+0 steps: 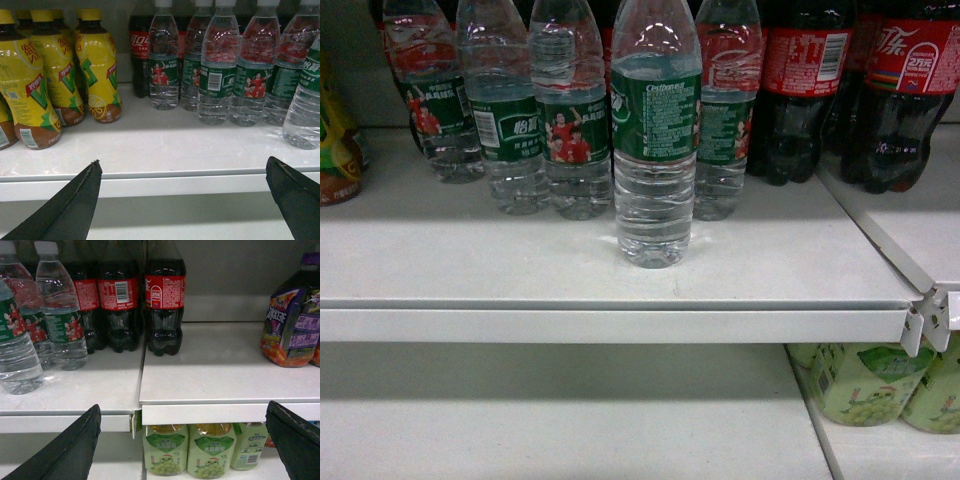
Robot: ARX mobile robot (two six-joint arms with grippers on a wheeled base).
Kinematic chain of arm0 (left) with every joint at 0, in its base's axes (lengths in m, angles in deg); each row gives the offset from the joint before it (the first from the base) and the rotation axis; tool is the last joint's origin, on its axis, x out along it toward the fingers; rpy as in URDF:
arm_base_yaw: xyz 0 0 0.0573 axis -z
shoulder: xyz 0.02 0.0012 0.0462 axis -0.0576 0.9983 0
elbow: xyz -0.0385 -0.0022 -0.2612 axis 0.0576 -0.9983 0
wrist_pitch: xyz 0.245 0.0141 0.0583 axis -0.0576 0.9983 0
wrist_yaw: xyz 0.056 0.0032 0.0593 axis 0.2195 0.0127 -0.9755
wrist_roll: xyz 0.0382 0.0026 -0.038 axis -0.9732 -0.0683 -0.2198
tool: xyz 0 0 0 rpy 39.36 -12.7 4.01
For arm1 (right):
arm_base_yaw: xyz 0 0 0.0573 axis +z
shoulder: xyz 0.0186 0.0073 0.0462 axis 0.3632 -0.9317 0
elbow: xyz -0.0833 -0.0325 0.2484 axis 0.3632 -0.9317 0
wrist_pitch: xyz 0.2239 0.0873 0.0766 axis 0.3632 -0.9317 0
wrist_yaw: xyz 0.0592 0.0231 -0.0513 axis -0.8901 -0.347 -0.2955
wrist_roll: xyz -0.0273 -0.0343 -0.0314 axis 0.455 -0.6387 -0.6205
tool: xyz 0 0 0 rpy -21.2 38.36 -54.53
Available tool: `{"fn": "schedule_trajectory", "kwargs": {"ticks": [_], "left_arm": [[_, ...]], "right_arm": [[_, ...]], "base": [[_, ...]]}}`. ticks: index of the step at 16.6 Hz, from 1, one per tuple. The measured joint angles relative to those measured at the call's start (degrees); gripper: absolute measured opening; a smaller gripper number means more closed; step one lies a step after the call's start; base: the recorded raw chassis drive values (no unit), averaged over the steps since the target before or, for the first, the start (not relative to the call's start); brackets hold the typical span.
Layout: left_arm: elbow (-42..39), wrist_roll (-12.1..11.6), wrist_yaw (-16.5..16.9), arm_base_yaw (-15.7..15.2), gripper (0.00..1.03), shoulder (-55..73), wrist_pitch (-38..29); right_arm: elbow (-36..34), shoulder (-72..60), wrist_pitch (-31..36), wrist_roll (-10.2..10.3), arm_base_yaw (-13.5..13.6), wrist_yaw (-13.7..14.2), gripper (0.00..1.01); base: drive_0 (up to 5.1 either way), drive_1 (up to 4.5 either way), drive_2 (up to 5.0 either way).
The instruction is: Move water from second to third shelf
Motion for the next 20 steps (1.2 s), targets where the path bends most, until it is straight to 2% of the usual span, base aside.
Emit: {"fn": "schedule_trajectory", "kwargs": {"ticks": [2,5,7,8,9,12,13,14,15,18,20], "left_arm": [[0.0,0.0,0.0,0.0,0.98,0.0,0.0],[0.0,0.0,0.0,0.0,0.98,0.0,0.0],[0.0,0.0,0.0,0.0,0.98,0.0,0.0],[0.0,0.0,0.0,0.0,0.98,0.0,0.0],[0.0,0.0,0.0,0.0,0.98,0.0,0.0],[0.0,0.0,0.0,0.0,0.98,0.0,0.0],[0.0,0.0,0.0,0.0,0.98,0.0,0.0],[0.0,0.0,0.0,0.0,0.98,0.0,0.0],[0.0,0.0,0.0,0.0,0.98,0.0,0.0],[0.0,0.0,0.0,0.0,0.98,0.0,0.0],[0.0,0.0,0.0,0.0,0.98,0.0,0.0]], "right_arm": [[0.0,0.0,0.0,0.0,0.0,0.0,0.98],[2.5,-3.1,-8.5,3.3,-0.1,-1.2,0.98],[3.7,-5.7,-10.8,5.0,-0.1,-1.4,0.98],[4.7,-8.0,-11.7,6.8,-0.2,-1.6,0.98],[5.7,-9.7,-9.8,8.3,-1.1,-3.0,0.98],[14.6,-21.9,2.4,9.6,-4.2,-6.9,0.98],[17.4,-27.6,6.5,10.4,-3.4,-6.8,0.98],[19.9,-32.4,9.8,10.6,-1.5,-6.0,0.98],[22.4,-37.2,13.0,10.6,1.7,-4.2,0.98],[23.7,-47.4,20.6,10.1,13.2,1.5,0.98],[23.4,-55.5,29.3,8.4,20.3,5.0,0.98]], "base": [[0.0,0.0,0.0],[0.0,0.0,0.0],[0.0,0.0,0.0],[0.0,0.0,0.0],[0.0,0.0,0.0],[0.0,0.0,0.0],[0.0,0.0,0.0],[0.0,0.0,0.0],[0.0,0.0,0.0],[0.0,0.0,0.0],[0.0,0.0,0.0]]}}
